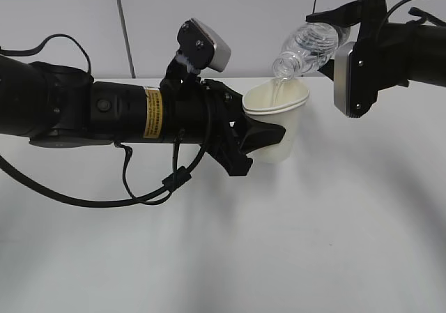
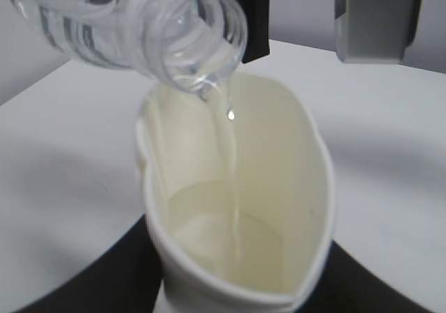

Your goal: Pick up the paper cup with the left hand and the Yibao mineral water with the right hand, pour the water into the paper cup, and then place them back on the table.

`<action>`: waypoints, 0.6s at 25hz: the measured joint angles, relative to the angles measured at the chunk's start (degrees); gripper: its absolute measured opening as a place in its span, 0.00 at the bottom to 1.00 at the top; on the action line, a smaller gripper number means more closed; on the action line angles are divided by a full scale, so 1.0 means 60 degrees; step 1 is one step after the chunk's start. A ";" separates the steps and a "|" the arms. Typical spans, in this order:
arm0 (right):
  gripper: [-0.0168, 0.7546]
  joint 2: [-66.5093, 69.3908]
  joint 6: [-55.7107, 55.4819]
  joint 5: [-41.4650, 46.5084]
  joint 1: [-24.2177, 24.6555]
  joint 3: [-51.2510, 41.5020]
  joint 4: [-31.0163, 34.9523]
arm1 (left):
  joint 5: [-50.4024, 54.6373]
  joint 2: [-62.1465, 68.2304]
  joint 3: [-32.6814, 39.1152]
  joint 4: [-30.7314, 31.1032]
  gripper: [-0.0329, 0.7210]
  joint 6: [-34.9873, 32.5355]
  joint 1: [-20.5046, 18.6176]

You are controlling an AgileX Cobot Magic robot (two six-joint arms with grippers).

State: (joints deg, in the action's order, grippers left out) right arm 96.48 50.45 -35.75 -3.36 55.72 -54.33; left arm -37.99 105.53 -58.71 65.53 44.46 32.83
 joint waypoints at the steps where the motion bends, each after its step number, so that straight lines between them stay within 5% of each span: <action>1: 0.67 0.0000 0.0000 0.0000 0.0000 0.0000 0.0000 | 0.0000 0.0000 0.0000 0.0003 0.49 0.0000 0.0000; 15: 0.67 0.0000 0.0185 0.0000 0.0000 0.0000 0.0007 | 0.0000 0.0000 0.0000 0.0014 0.49 0.0008 0.0000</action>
State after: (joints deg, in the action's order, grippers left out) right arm 96.48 51.56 -35.75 -3.36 55.72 -54.29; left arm -37.99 105.53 -58.71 65.61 44.51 32.83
